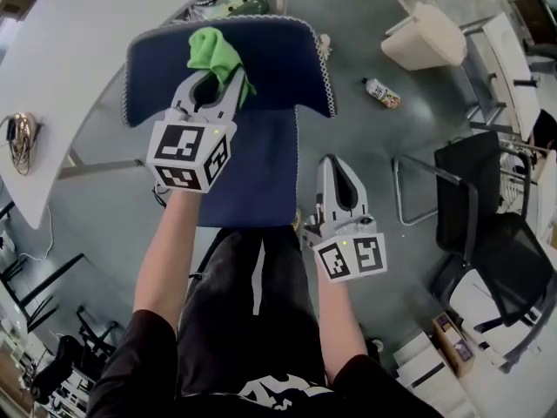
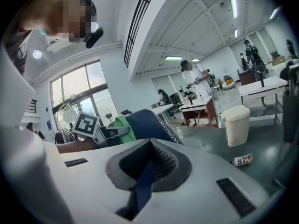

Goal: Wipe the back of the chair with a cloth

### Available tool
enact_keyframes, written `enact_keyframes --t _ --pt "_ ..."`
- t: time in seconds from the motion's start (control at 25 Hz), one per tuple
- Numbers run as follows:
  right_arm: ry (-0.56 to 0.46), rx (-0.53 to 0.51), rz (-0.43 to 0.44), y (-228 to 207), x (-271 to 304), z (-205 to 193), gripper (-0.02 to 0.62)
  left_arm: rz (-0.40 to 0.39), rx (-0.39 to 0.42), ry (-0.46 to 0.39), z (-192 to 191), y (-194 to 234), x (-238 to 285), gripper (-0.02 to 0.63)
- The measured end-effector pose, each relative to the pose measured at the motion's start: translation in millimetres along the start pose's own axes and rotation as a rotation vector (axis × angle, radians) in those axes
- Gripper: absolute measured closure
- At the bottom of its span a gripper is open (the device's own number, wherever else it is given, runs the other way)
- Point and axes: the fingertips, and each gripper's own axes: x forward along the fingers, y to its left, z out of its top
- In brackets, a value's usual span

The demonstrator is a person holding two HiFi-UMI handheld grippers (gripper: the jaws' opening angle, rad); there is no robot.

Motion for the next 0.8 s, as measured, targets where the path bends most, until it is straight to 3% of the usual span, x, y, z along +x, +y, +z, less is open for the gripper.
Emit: enact_keyframes --t 0.2,0.48,0.6,0.8 --pt "-0.003 0.014 -0.037 -14 -15 -4 0.598 -0.118 0.014 0.036 -12 -49 29 0.541" --pt "-0.011 0.026 -0.076 -30 -26 -5 0.598 -0.361 0.034 0.098 -35 -111 34 0.543" --pt "-0.008 0.025 -0.074 -31 -27 -6 0.598 -0.337 0.043 0.065 -36 -105 17 0.541" --pt "0.003 0.028 -0.057 -23 -21 -10 0.598 -0.145 0.043 0.007 -35 -51 -21 0.541"
